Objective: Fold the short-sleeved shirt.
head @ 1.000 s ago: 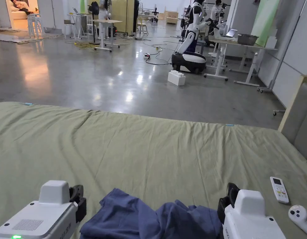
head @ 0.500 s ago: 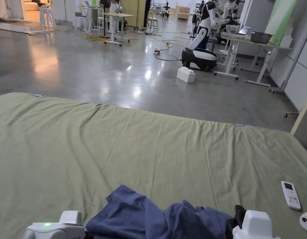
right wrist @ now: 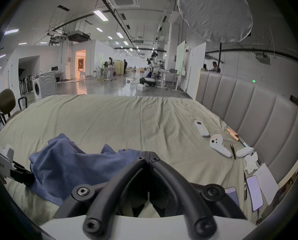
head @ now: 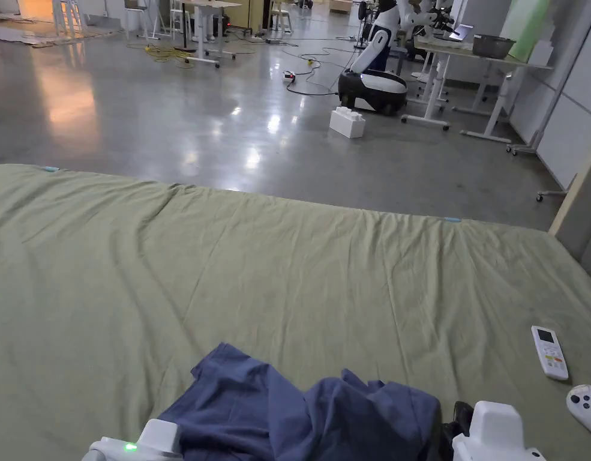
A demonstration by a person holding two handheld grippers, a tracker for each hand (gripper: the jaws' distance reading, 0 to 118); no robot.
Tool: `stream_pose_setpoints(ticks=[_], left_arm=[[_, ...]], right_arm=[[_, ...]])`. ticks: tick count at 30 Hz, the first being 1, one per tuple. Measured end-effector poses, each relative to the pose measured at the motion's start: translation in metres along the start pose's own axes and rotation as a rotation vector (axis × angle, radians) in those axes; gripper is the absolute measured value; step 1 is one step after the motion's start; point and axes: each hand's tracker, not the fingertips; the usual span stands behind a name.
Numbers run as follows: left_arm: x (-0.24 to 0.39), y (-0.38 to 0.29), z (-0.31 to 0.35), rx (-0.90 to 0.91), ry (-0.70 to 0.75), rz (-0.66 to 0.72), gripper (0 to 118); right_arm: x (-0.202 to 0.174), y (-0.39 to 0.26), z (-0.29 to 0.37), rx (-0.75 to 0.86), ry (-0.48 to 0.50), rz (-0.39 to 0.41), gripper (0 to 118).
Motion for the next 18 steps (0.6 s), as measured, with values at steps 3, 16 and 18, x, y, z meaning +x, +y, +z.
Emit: stream_pose_setpoints(ticks=[3,16,18], left_arm=[[-0.013,0.003,0.007,0.005,-0.033,0.035,7],[-0.055,0.017,0.063,0.156,0.054,0.101,7],[-0.053,0.014,0.058,0.151,0.056,0.097,7]], right_arm=[[0.020,-0.004,-0.021,-0.090,0.032,-0.063,1],[0.024,0.001,-0.135,-0.409,0.139,-0.046,63],[0.014,-0.002,-0.154,-0.457,0.177,-0.062,63]])
